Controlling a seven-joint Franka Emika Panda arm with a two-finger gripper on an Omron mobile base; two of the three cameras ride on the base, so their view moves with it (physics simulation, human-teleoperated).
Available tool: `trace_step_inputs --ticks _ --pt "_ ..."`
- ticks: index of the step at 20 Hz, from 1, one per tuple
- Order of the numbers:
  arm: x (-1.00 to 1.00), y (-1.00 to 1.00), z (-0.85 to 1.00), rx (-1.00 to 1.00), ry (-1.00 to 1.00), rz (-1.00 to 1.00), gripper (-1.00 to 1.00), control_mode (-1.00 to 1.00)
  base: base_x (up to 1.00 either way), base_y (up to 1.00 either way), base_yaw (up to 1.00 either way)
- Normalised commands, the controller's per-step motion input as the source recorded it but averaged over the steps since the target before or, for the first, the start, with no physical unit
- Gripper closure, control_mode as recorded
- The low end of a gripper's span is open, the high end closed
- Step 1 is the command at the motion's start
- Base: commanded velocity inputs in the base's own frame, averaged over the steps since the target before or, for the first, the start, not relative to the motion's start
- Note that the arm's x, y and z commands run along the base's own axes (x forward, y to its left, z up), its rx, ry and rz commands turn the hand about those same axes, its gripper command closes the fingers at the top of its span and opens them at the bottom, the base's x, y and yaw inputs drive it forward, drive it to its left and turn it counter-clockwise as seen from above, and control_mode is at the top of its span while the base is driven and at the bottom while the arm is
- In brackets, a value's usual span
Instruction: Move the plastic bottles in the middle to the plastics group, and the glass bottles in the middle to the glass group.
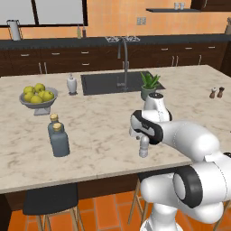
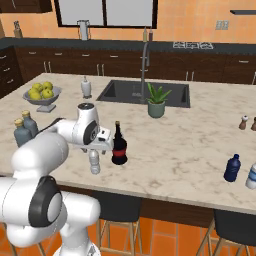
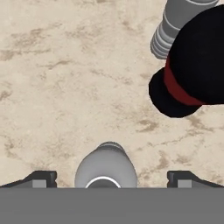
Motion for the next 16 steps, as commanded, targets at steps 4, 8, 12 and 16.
trace_step_inputs --ticks 4,8,12,16 --pt "0.0 0.0 -0.04 0.0 -0.04 0.0 -1.0 -1.0 0.0 0.0 0.0" --pt "-0.12 0.05 -0.12 0.0 0.0 0.01 -1.0 -1.0 0.0 0.0 0.0" --pt "0.0 0.0 0.0 0.0 0.0 0.0 -1.0 -1.0 0.0 0.0 0.0" --pt "0.0 0.0 0.0 0.0 0.0 0.0 1.0 -1.0 0.0 0.0 0.0"
